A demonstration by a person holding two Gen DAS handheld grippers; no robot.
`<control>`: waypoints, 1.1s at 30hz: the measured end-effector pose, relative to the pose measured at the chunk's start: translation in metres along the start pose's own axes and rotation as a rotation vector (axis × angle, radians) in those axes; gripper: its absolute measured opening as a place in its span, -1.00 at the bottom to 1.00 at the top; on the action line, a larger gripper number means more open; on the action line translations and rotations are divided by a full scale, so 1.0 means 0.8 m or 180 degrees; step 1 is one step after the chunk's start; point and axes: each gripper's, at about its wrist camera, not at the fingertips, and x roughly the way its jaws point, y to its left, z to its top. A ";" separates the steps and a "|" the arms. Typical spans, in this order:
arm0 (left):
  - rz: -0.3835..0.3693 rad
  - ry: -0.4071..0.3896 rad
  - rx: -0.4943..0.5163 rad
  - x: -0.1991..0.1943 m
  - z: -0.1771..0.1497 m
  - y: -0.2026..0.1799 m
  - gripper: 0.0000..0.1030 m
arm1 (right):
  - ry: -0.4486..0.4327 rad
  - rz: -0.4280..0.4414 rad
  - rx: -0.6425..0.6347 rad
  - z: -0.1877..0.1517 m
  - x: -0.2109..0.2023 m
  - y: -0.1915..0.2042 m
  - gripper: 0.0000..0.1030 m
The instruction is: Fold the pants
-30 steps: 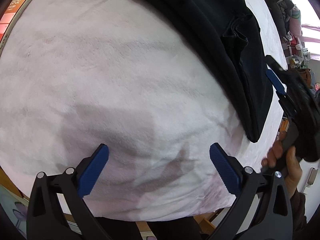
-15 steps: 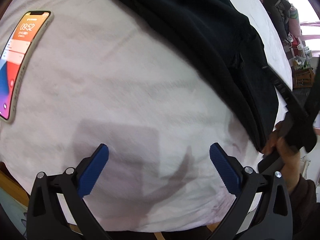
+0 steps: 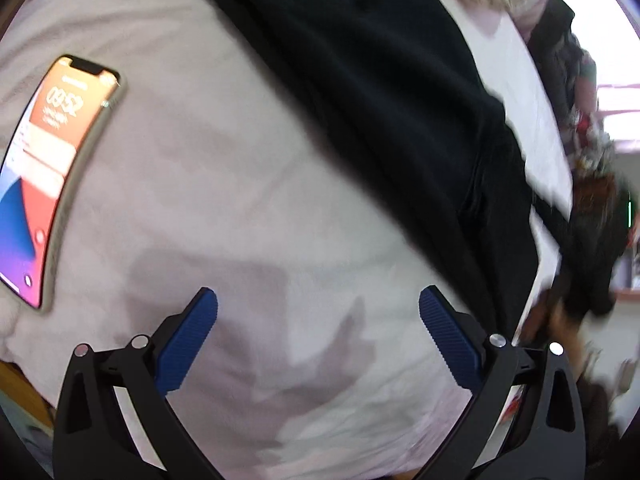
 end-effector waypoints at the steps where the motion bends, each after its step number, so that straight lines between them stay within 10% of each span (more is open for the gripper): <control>1: -0.0043 -0.0072 -0.0104 -0.005 0.010 0.009 0.96 | 0.0015 0.0016 -0.0086 -0.009 -0.002 0.009 -0.19; 4: -0.0119 -0.0199 -0.0318 -0.016 0.036 0.030 0.96 | 0.0384 -0.0053 -0.0414 -0.041 0.029 0.035 -0.19; 20: -0.1174 -0.0606 -0.1408 -0.013 0.178 0.080 0.96 | 0.0234 0.0182 0.0437 -0.020 -0.015 0.002 0.10; 33: -0.1419 -0.0529 -0.1050 0.005 0.201 0.082 0.90 | 0.0410 0.0266 0.0515 -0.045 -0.006 0.025 0.13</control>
